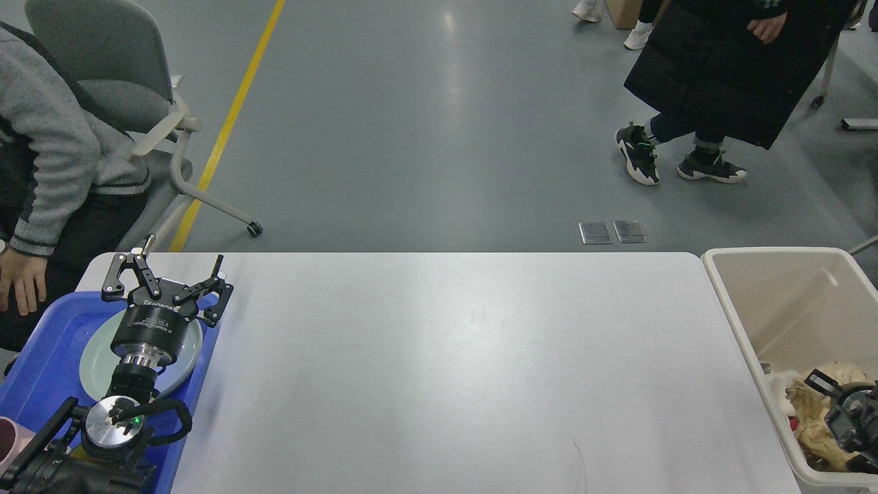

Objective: Tidy desktop
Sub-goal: 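Lower the brown paper into the bin and release it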

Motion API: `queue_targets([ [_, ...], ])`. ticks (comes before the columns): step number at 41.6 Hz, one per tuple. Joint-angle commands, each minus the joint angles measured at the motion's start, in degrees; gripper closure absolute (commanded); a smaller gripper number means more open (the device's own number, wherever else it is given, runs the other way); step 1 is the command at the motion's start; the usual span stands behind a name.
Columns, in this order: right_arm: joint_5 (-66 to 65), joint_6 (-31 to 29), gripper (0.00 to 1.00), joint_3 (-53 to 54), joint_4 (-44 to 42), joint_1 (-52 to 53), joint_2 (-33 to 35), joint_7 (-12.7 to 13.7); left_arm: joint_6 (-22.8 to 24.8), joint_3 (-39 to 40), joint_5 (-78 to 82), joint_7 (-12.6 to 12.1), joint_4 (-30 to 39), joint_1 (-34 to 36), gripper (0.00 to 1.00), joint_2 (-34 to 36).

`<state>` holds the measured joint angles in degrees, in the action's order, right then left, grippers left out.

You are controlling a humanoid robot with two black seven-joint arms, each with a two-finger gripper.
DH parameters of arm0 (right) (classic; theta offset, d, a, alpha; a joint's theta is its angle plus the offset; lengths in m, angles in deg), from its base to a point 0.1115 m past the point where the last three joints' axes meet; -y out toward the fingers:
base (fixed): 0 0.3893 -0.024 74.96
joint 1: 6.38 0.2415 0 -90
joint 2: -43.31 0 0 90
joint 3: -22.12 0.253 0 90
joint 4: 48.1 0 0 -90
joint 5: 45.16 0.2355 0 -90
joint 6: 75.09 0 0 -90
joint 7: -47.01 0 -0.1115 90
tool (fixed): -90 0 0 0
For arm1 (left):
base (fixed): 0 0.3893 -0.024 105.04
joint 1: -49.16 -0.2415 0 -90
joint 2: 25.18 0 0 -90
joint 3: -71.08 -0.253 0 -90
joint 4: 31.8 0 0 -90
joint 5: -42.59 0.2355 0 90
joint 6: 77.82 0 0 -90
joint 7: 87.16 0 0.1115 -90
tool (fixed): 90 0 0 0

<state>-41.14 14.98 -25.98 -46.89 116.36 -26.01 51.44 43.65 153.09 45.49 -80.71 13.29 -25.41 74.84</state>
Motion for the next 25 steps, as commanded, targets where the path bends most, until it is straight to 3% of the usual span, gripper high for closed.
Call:
queue_targets([
  [1,0.02,3.80,0.00,0.19,0.46,-1.18,-1.87,-0.21,0.00,0.00,0.00,0.05,0.00,0.03,0.04,0.00],
  [20,0.02,3.27,0.00,0.63,2.74,4.43,-0.20,-0.92,0.00,0.00,0.00,0.05,0.00,0.03,0.04,0.00],
  [25,0.11,0.55,0.00,2.39,3.88,9.44,1.73,-2.67,0.00,0.00,0.00,-0.03,0.00,0.03,0.04,0.00],
])
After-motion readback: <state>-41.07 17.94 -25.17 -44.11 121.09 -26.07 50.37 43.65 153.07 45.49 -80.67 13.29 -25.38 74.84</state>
